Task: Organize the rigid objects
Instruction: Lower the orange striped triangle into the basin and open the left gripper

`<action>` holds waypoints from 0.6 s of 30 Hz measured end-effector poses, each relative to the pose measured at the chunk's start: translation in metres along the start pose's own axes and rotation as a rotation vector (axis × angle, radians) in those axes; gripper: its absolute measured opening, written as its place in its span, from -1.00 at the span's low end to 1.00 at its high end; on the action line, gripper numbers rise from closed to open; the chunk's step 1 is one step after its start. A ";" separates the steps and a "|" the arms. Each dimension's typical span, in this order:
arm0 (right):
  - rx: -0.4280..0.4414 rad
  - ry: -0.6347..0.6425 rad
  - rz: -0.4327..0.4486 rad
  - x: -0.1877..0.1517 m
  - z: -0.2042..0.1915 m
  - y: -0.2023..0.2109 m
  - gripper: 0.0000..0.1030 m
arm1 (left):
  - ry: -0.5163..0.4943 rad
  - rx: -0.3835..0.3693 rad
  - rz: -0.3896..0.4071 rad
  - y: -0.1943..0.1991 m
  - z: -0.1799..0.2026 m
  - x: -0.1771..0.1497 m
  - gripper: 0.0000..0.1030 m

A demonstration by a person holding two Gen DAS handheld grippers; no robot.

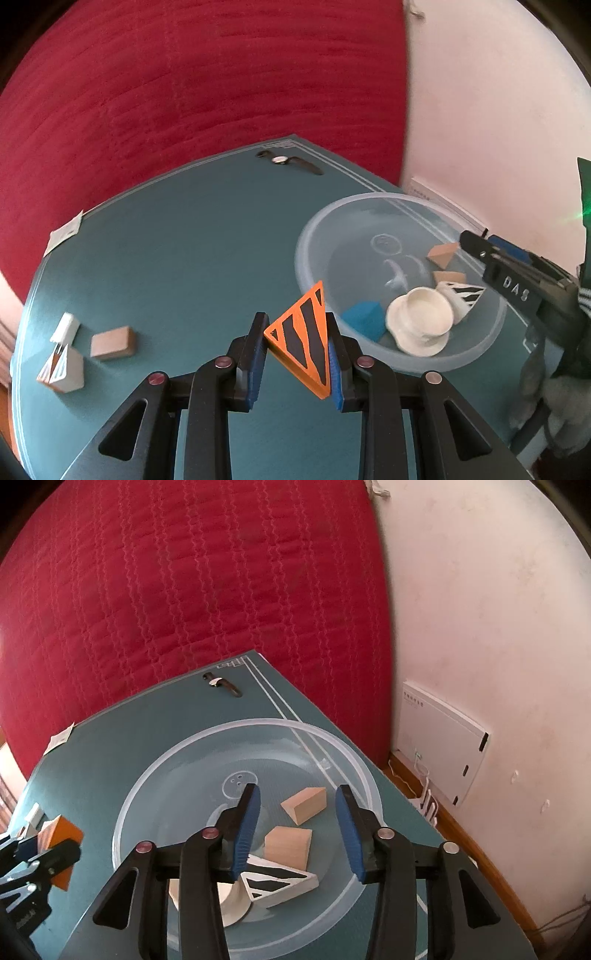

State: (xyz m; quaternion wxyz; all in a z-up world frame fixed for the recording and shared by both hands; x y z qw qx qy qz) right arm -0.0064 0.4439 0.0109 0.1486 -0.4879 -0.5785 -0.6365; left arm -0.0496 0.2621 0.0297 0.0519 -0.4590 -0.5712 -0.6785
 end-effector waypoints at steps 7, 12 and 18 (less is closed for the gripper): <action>0.001 -0.009 0.005 -0.001 0.001 0.004 -0.09 | -0.015 -0.039 -0.010 -0.013 0.018 0.014 -0.42; -0.020 -0.033 0.015 0.000 0.007 0.002 -0.06 | -0.029 -0.060 -0.018 -0.025 0.031 0.019 -0.42; -0.057 -0.075 0.034 0.003 0.019 0.003 0.06 | -0.037 -0.064 -0.033 -0.035 0.041 0.019 -0.41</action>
Point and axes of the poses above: each gripper's, at about its wrist camera, not at the fingertips, and y roughly against the way its jaws point, z to its right, x to its top, the point moved 5 cm from there along -y, roughly the way its jaws point, and after that the axes turned 3 degrees about -z, right-handed, at the moved point
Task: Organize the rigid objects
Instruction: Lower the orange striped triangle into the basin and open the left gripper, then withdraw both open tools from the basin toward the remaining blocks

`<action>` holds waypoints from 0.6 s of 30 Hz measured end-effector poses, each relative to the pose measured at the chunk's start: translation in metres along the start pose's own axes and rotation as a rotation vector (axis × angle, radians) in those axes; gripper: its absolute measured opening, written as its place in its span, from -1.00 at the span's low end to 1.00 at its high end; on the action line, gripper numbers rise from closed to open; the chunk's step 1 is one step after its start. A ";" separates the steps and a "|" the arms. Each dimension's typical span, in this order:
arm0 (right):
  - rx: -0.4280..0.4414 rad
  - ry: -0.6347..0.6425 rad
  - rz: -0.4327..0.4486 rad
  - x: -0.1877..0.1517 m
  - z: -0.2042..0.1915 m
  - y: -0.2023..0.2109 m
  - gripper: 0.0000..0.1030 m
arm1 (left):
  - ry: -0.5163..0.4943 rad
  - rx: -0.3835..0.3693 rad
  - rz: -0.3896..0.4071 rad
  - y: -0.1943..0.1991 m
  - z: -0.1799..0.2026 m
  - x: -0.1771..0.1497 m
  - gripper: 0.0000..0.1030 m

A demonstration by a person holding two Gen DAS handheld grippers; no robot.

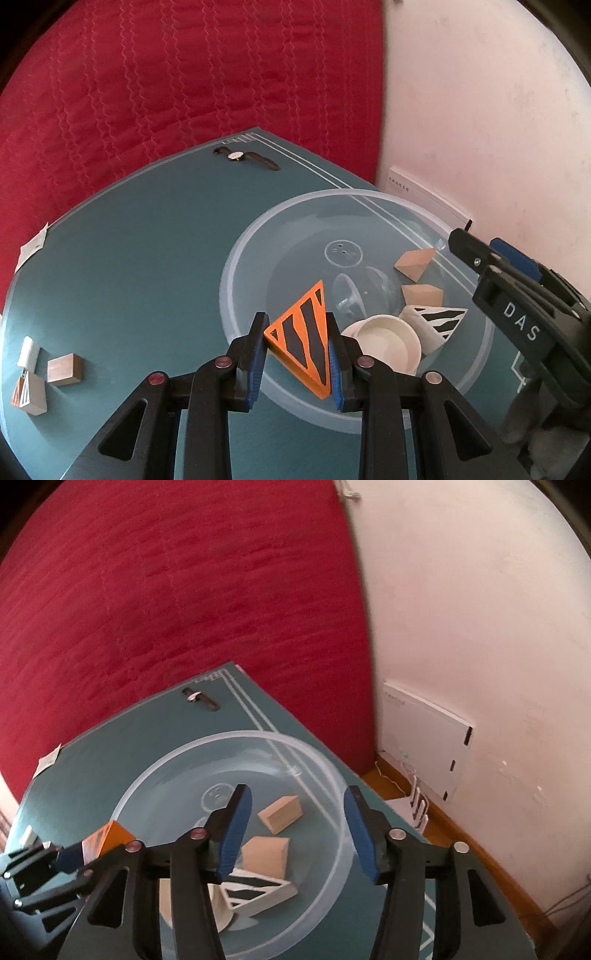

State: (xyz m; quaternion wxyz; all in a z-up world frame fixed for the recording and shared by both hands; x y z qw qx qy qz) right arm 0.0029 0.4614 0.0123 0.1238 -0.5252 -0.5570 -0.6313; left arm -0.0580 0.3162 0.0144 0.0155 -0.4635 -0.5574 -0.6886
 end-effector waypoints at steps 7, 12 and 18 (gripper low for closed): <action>-0.036 -0.018 0.011 0.003 0.008 -0.002 0.06 | 0.008 0.011 0.035 0.004 0.000 0.003 0.65; -0.044 -0.024 0.020 0.004 0.008 0.001 0.12 | 0.017 0.033 0.054 0.008 -0.007 0.005 0.99; -0.053 -0.024 0.030 0.004 0.004 0.000 0.17 | 0.022 0.151 0.095 0.017 -0.018 0.001 0.99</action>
Point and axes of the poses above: each gripper's, at about its wrist camera, not at the fingertips, and y roughly against the way its jaws point, z to its right, x to its top, the point moved 5 cm from there along -y, roughly the way its jaws point, and after that the axes turned 3 degrees about -z, right-handed, at the moved point
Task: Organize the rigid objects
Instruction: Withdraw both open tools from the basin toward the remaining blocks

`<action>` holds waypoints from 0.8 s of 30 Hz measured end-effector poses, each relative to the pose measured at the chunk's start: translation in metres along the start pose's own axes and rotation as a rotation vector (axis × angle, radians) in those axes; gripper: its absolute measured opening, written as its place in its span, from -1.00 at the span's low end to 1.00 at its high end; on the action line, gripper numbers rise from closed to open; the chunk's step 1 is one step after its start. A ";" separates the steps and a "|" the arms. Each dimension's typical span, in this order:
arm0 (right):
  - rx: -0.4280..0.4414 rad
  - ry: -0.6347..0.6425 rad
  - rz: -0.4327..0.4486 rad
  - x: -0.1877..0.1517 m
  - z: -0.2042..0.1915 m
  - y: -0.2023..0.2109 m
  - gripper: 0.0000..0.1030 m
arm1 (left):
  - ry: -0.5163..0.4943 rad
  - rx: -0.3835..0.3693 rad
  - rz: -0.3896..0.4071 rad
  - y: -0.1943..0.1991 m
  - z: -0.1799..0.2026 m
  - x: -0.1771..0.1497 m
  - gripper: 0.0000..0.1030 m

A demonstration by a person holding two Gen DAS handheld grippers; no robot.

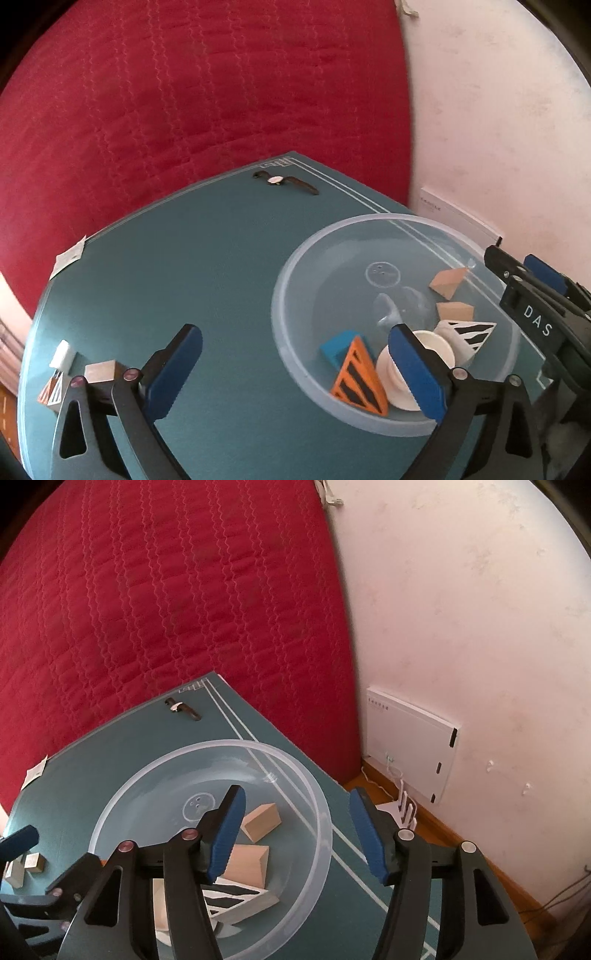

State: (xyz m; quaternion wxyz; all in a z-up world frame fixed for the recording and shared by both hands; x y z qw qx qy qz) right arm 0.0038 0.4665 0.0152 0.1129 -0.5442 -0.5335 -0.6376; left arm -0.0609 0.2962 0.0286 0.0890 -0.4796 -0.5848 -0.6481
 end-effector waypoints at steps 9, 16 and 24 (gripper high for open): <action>0.001 0.031 0.030 0.000 -0.010 0.005 0.23 | 0.046 0.048 0.003 0.004 -0.017 -0.007 0.99; 0.013 0.064 0.053 -0.005 -0.020 0.007 0.28 | 0.093 0.090 -0.019 0.001 -0.038 -0.014 0.99; 0.031 0.099 0.068 -0.011 -0.034 0.013 0.32 | 0.152 0.124 -0.029 0.009 -0.066 -0.024 0.99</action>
Point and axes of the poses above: each gripper's, at about its wrist camera, not at the fingertips, and y roughly against the way its jaws point, z to its right, x to its top, the point moved 5 cm from there along -y, roughly the way its jaws point, and after that the axes turned 3 degrees about -z, right-handed, at the moved point
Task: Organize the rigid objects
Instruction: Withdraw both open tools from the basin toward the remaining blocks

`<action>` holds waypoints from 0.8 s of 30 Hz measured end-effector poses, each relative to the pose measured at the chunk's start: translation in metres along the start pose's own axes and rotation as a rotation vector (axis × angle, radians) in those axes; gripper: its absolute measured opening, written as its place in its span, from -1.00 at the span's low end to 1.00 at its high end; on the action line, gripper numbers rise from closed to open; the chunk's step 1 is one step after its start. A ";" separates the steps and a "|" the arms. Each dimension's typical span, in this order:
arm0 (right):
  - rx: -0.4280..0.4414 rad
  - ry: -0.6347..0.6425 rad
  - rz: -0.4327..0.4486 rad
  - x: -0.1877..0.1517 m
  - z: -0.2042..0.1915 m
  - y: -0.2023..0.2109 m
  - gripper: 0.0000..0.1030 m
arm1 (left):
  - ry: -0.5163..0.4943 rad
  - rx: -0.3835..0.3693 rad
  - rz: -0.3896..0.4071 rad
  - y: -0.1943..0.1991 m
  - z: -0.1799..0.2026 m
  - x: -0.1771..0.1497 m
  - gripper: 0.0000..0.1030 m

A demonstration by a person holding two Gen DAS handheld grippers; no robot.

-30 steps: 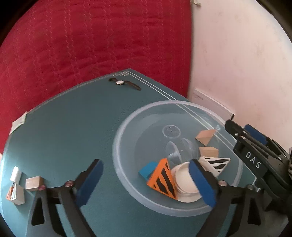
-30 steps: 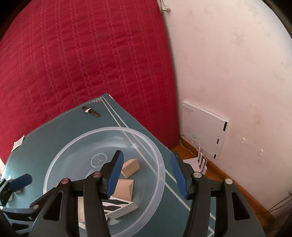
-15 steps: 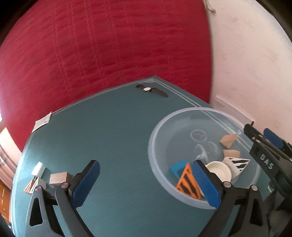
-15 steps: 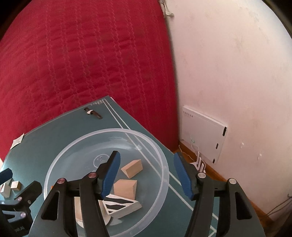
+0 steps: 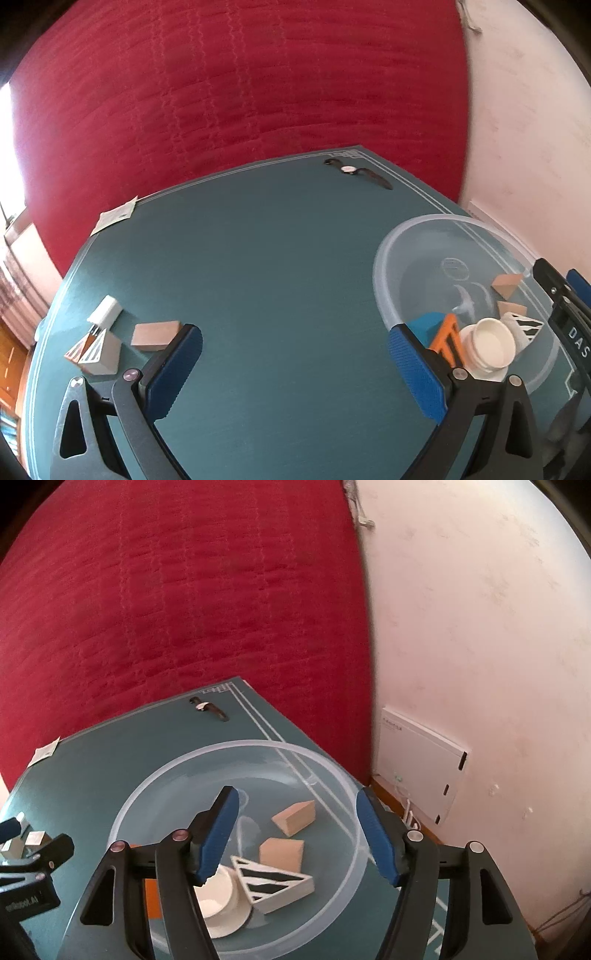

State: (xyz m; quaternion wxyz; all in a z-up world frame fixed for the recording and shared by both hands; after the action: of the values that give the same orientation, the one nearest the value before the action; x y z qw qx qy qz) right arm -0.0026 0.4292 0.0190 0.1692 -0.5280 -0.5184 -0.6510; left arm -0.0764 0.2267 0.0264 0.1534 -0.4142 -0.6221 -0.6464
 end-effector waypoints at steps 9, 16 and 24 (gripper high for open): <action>0.074 0.074 -0.016 -0.014 -0.033 0.010 0.41 | 0.046 0.037 -0.007 0.002 -0.031 -0.013 0.99; 0.142 0.142 -0.039 -0.028 -0.059 0.020 0.43 | 0.103 0.071 -0.023 0.000 -0.064 -0.021 0.99; 0.185 0.191 -0.066 -0.037 -0.075 0.023 0.45 | 0.165 0.103 -0.042 -0.004 -0.100 -0.031 0.99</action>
State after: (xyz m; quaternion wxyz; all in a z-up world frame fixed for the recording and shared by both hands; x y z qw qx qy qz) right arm -0.0090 0.3438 0.0056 0.2443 -0.4287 -0.5748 -0.6528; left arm -0.0945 0.1247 0.0131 0.2115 -0.3381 -0.6482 -0.6486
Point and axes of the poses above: each gripper's, at about its wrist camera, not at the fingertips, and y roughly against the way its jaws point, z to its right, x to its top, the point moved 5 cm from there along -y, roughly the way its jaws point, and after that the axes turned 3 degrees about -z, right-handed, at the moved point
